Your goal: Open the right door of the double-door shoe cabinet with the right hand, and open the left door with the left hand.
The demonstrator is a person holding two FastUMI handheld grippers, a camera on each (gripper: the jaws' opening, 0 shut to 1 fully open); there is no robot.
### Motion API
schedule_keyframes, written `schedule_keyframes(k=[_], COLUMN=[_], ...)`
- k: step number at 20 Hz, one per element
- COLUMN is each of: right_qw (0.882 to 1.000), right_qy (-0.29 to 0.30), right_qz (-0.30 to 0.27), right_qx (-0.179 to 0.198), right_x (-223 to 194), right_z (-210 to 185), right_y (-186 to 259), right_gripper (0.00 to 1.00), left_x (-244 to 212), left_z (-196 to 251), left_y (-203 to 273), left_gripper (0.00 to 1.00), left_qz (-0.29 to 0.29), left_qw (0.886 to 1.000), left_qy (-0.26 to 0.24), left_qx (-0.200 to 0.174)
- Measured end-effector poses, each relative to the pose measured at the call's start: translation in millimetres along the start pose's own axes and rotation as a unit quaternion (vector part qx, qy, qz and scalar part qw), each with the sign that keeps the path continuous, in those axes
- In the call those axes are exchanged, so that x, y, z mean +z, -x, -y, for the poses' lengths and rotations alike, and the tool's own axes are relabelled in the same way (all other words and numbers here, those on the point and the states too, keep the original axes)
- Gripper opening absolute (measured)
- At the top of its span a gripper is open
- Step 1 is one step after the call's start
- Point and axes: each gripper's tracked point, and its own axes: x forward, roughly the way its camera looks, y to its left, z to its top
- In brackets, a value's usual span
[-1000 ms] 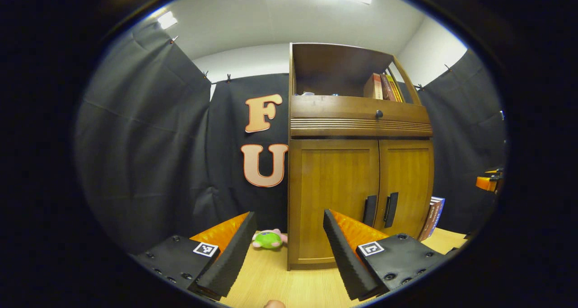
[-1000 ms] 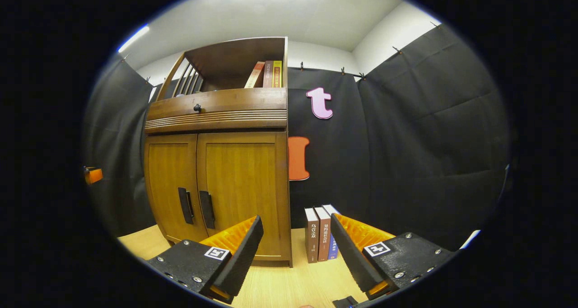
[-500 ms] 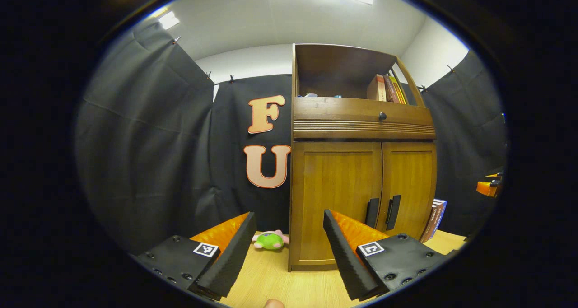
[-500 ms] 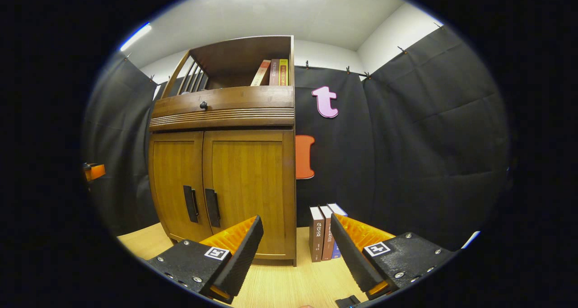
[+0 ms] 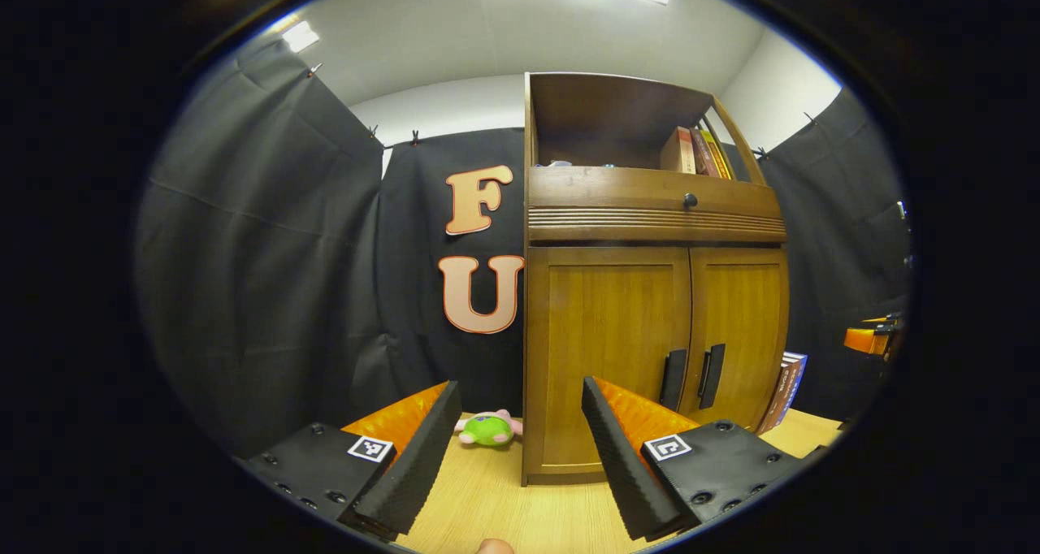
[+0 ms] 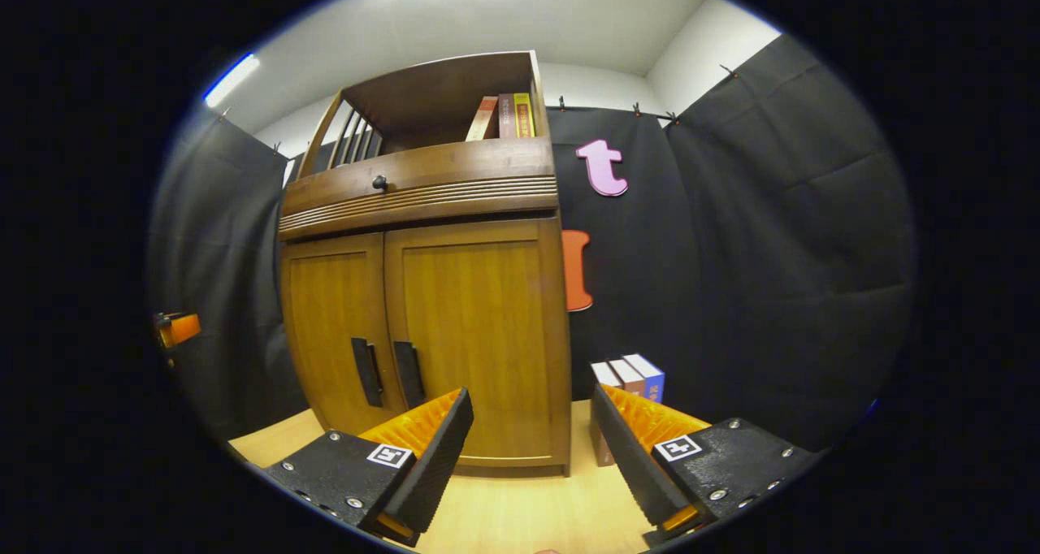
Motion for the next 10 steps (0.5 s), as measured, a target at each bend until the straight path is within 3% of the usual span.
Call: schedule_keyframes(k=[10], right_qw=[0.998], right_qy=[0.004], right_qz=[-0.043], right_qx=[0.047], right_x=[-45.9], right_z=[-89.3], right_y=[-59.0], right_gripper=[0.93], left_x=[-12.5], left_z=[-3.4], left_y=[-7.4], left_gripper=[0.95], left_qz=[-0.013], left_qw=[1.000], left_qy=[0.000], left_qx=[-0.006])
